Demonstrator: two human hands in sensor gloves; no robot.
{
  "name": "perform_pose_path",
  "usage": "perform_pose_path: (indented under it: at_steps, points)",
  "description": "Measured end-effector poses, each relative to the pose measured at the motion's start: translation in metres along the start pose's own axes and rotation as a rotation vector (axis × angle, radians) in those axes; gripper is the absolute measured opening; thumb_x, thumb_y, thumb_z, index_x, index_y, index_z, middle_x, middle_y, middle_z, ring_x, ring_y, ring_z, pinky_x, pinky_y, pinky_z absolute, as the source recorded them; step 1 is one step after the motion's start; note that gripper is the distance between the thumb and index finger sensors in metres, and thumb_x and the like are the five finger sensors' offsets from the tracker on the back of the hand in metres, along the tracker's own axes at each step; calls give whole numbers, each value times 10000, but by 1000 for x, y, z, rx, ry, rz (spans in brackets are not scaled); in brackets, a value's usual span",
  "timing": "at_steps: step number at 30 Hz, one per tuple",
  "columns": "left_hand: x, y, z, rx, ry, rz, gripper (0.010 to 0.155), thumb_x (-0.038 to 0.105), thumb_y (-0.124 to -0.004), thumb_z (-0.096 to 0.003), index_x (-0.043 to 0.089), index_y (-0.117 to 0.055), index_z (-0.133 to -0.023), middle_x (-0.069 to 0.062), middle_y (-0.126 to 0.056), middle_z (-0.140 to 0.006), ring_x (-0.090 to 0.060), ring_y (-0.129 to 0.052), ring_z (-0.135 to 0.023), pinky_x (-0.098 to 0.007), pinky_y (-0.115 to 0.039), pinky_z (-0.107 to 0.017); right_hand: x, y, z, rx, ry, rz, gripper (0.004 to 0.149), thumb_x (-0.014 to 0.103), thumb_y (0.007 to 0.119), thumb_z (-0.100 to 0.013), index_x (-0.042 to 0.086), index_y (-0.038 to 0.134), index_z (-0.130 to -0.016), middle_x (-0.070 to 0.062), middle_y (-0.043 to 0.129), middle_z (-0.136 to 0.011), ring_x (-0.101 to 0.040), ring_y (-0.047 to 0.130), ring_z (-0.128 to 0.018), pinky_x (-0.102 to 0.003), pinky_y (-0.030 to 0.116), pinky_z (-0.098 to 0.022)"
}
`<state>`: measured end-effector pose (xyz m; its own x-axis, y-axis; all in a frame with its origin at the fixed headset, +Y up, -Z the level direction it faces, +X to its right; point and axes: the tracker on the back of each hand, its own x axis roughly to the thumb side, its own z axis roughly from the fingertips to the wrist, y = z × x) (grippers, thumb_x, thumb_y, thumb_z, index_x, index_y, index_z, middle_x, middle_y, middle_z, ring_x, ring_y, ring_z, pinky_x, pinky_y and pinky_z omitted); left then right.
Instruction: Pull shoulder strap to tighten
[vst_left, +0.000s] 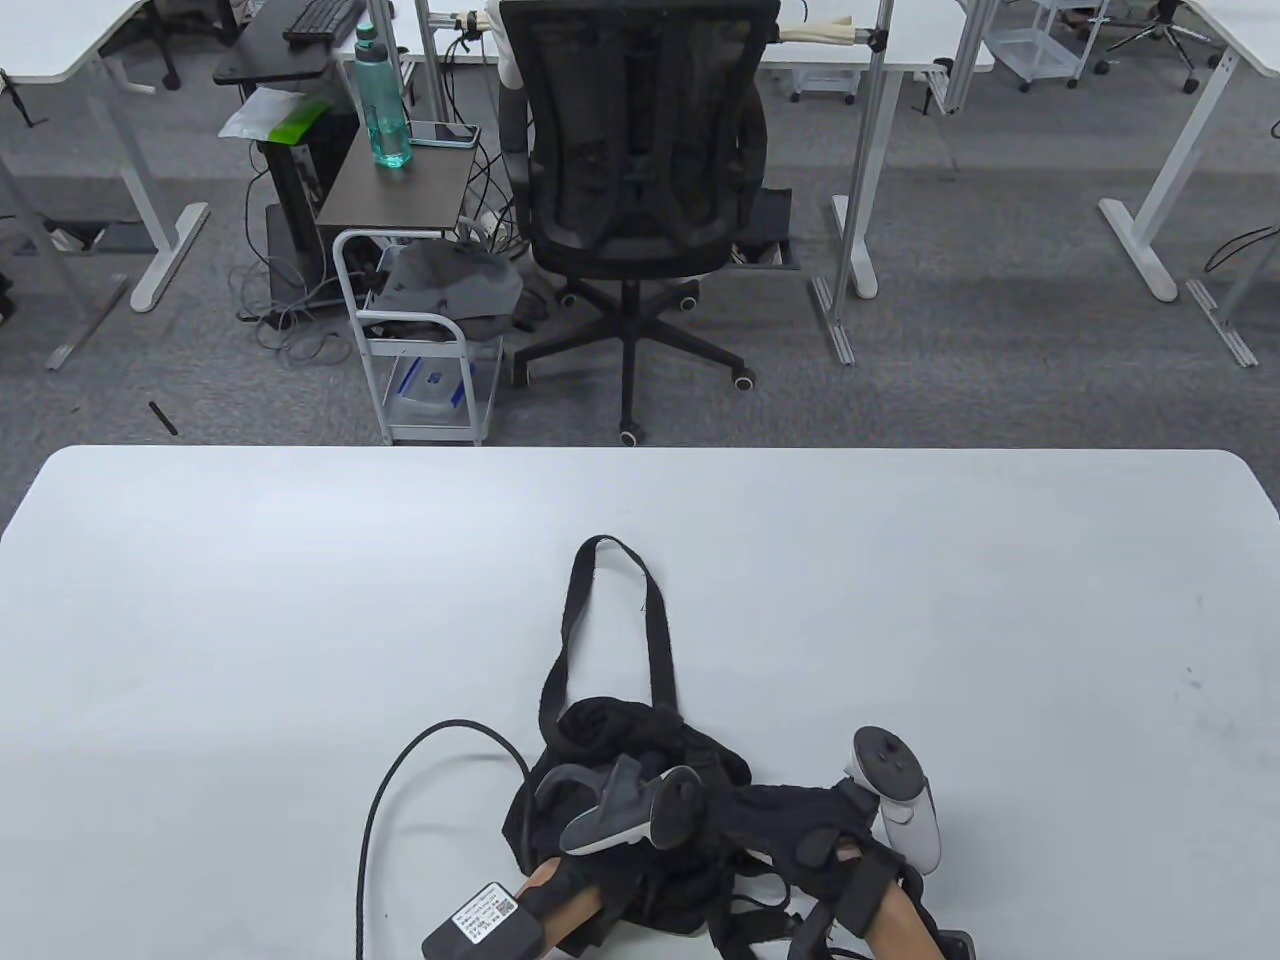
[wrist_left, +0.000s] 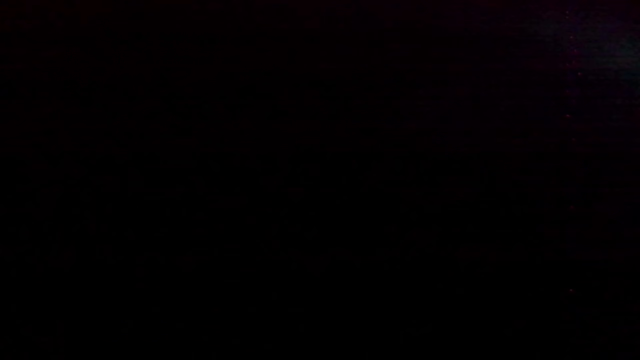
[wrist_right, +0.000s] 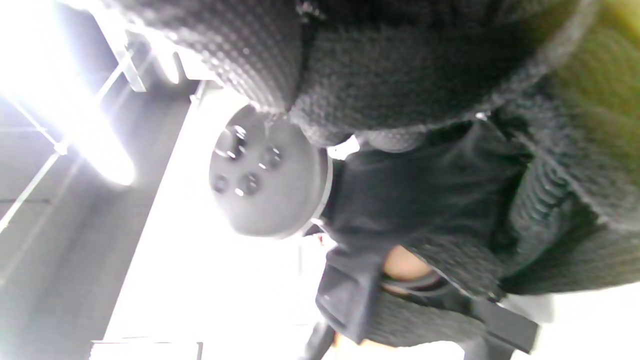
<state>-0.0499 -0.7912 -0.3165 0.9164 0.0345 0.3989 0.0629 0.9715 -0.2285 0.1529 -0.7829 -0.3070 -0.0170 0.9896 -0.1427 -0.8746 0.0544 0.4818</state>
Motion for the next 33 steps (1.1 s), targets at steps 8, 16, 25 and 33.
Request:
perform_pose_path:
  at_steps: [8, 16, 25, 33]
  points:
    - [9, -1, 4, -1, 3, -77, 903, 759, -604, -336, 310, -381, -1087, -3, -612, -977, -205, -746, -748, -321, -731, -533, 9, -20, 7, -149, -85, -157, 441, 358, 753, -462, 43, 892, -738, -181, 999, -675, -398, 980, -623, -592, 738, -529]
    - [9, -1, 3, -19, 15, -92, 910, 767, -593, -343, 319, -322, -1086, 4, -572, -988, -201, -721, -764, -317, -720, -545, 22, -30, 13, -104, -199, -227, 503, 352, 806, -452, 19, 851, -826, -270, 965, -686, -324, 1044, -481, -538, 812, -477]
    - [8, 1, -1, -20, 43, -72, 902, 767, -601, -341, 327, -332, -1081, 8, -583, -982, -199, -730, -753, -314, -727, -533, 33, -38, 24, -104, -245, -259, 641, 489, 806, -460, -46, 880, -806, -306, 1012, -595, -246, 1100, -297, -459, 900, -367]
    - [6, 1, -3, -24, 53, -64, 901, 769, -600, -340, 334, -324, -1080, 16, -579, -979, -192, -728, -750, -307, -725, -530, 47, -45, 36, -64, -360, -251, 679, 529, 804, -458, -13, 850, -865, -323, 938, -738, -393, 1039, -566, -611, 716, -550]
